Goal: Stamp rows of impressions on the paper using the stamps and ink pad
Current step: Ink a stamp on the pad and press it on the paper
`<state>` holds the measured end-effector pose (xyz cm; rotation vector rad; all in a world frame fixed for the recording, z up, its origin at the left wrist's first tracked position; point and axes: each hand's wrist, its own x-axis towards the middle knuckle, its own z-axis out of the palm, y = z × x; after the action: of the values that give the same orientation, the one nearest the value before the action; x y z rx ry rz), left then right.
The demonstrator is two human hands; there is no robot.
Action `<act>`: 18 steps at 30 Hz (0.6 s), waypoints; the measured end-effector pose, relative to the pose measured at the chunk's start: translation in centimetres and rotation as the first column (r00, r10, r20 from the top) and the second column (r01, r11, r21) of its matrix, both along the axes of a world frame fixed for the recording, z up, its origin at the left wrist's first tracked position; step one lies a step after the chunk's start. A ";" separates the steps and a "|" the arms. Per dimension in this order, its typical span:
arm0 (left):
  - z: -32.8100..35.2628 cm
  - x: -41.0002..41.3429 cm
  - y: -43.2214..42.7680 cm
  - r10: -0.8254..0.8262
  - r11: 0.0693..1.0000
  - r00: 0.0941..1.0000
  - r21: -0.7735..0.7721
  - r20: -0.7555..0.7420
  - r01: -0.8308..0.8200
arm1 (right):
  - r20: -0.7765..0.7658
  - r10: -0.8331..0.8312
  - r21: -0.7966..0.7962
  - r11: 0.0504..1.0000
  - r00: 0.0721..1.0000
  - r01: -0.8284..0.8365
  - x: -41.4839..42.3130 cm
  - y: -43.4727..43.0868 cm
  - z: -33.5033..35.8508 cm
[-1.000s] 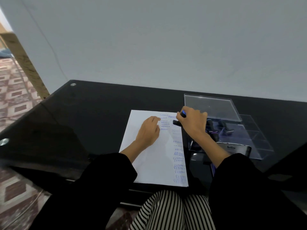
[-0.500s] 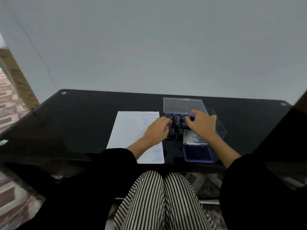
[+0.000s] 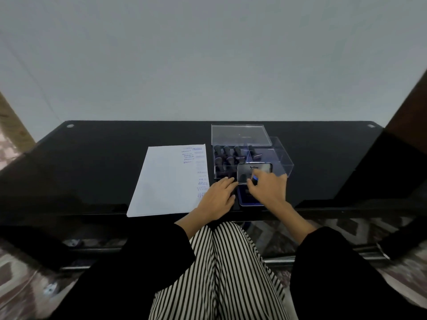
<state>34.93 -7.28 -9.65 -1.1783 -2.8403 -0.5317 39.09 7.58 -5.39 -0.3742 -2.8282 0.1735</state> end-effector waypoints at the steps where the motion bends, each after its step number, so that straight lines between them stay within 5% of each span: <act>1: -0.4 0.0 0.0 0.008 1.000 1.000 -0.021 -0.001 -0.008 | -0.007 -0.002 0.014 1.000 1.000 0.002 0.0 0.0 -0.2; 18: -2.5 -0.2 0.1 0.073 0.982 0.997 -0.175 0.039 -0.065 | -0.095 0.012 -0.055 0.998 0.995 -0.017 -0.2 -0.2 -3.1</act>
<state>34.78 -7.18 -12.11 -1.0982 -3.0063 -0.3167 38.85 7.39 -8.50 -0.3480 -2.7380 0.2669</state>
